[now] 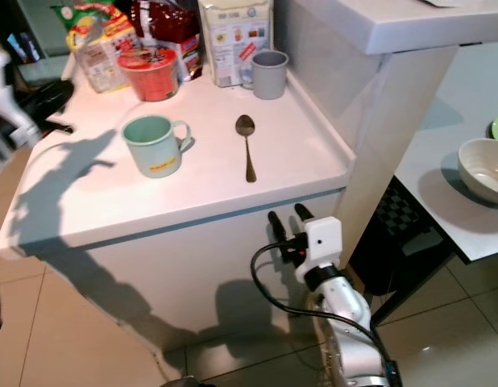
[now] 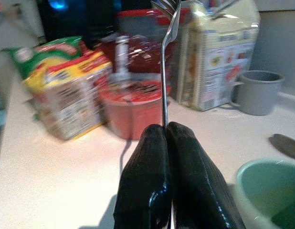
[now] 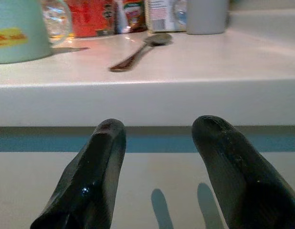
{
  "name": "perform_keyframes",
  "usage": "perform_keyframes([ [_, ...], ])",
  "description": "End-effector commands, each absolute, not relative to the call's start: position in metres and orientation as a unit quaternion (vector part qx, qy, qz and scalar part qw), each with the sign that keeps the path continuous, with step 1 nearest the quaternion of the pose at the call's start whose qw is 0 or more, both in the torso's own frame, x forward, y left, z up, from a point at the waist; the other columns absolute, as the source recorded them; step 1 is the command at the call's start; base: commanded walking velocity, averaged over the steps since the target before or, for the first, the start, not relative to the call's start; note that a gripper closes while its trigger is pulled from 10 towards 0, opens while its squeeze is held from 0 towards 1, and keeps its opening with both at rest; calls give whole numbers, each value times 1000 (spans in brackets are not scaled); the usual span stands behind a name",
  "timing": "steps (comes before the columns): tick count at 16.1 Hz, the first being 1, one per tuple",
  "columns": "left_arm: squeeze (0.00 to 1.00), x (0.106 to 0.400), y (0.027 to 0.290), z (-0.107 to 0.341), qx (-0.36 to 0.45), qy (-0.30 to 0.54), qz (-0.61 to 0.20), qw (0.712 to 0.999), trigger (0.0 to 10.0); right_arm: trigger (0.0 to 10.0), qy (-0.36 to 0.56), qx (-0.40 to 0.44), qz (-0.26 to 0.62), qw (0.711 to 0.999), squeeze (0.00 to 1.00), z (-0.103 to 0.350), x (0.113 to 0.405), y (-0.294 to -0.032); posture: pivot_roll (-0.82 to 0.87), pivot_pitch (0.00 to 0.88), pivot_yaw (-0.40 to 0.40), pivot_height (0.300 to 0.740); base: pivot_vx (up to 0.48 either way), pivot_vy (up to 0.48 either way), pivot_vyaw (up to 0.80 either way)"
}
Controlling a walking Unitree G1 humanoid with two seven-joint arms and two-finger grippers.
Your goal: Setting the table
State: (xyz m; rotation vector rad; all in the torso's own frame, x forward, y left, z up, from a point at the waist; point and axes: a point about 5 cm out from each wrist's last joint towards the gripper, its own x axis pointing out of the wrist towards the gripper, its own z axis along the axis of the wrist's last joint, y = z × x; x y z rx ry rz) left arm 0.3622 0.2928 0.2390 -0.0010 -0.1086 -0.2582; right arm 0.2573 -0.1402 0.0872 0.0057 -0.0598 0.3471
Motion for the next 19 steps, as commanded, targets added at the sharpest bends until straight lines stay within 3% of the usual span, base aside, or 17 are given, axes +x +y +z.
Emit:
perform_keyframes([
  [1,0,354,305,248,-10,-80,-108,991,0,10000,-32,1,175,984,0,90,257,-141,66,0,81,740,0,0,0],
  [3,0,336,314,223,-2,-67,-99,993,0,10000,-36,0,175,984,0,94,260,-140,78,0,69,740,0,0,0],
  [7,0,322,295,202,-30,-71,-122,989,0,10000,-46,1,168,985,0,101,266,-141,85,0,53,740,0,0,0],
  [15,0,309,211,188,-60,-64,-210,974,0,10000,-72,5,153,986,0,120,269,-137,70,0,64,740,0,0,0],
  [16,373,307,201,180,-71,-54,-208,974,0,10000,-69,7,152,986,0,119,269,-137,68,0,69,740,0,0,0],
  [17,675,307,192,175,-86,-41,-205,974,0,10000,-68,9,151,986,0,119,268,-136,64,0,73,740,0,0,0],
  [18,753,306,184,173,-99,-35,-208,972,0,10000,-66,11,148,987,0,119,268,-136,64,0,74,740,0,0,0],
  [19,749,304,178,173,-110,-36,-208,971,0,10000,-67,13,146,987,0,119,268,-136,59,0,76,740,0,0,0],
])
